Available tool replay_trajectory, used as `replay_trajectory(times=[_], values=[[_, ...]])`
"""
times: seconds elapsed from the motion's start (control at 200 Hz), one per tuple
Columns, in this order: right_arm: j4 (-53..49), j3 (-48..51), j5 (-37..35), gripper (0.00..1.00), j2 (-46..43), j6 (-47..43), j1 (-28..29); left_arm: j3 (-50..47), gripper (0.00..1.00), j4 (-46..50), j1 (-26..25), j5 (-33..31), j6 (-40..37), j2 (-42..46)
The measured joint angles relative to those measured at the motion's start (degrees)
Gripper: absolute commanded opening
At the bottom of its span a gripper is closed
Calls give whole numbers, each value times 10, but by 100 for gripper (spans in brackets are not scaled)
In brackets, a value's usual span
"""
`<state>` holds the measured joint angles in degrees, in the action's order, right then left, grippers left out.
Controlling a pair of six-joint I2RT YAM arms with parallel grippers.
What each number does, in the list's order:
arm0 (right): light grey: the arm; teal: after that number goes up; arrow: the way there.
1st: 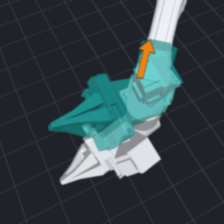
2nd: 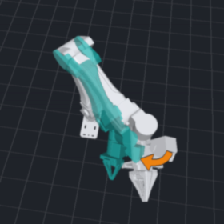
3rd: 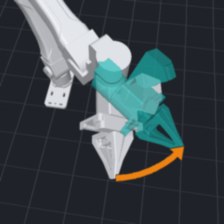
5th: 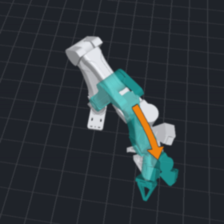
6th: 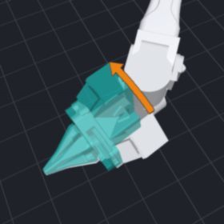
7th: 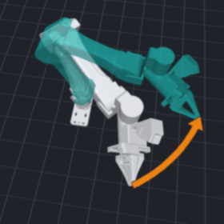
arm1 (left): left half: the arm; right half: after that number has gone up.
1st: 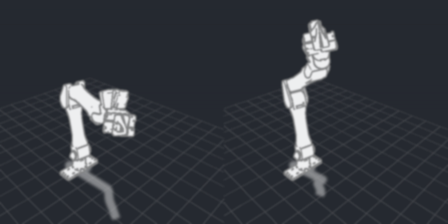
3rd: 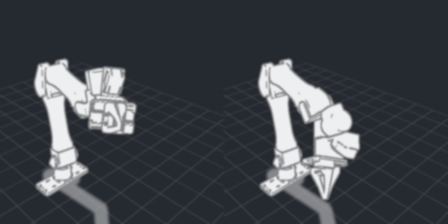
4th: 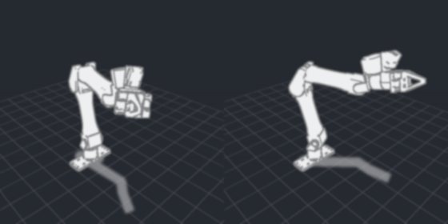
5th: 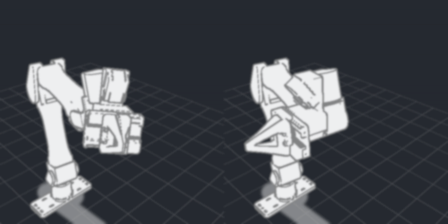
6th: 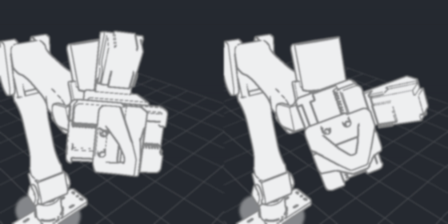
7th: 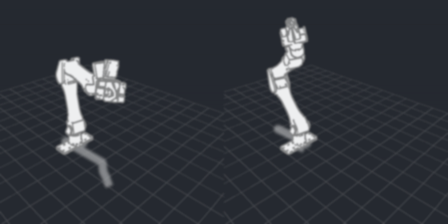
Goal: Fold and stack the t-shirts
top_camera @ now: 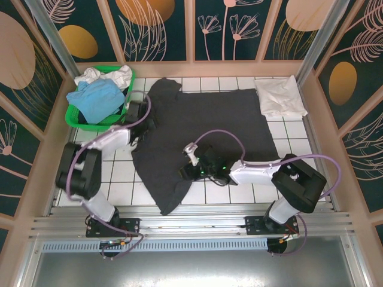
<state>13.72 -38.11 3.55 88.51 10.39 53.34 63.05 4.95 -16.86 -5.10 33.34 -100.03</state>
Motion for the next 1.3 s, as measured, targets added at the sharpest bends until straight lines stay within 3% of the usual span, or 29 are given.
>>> replay_trajectory(times=[0.11,0.215,0.3,0.405,0.576,0.701,0.846,0.916,0.996,1.301], values=[[21,61,-12,58,-45,26,-61,128,62,40,0,-48,-45,-126],[31,89,-18,59,-80,41,-89,202,55,81,0,-92,-74,-208],[35,91,-21,59,-90,49,-103,216,28,106,0,-115,-89,-238],[37,94,-22,59,-93,52,-122,234,5,126,-2,-142,-97,-239],[32,100,-24,59,-85,54,-144,235,7,158,2,-171,-108,-238],[22,100,-26,59,-73,67,-157,232,0,168,9,-181,-109,-227],[18,103,-27,59,-71,68,-168,194,8,161,37,-174,-108,-182],[13,104,-27,59,-71,70,-173,178,37,158,52,-172,-109,-165],[5,105,-27,59,-71,75,-181,170,53,159,64,-170,-103,-156],[-39,104,-39,61,-96,85,-185,179,54,165,71,-160,-106,-148]])
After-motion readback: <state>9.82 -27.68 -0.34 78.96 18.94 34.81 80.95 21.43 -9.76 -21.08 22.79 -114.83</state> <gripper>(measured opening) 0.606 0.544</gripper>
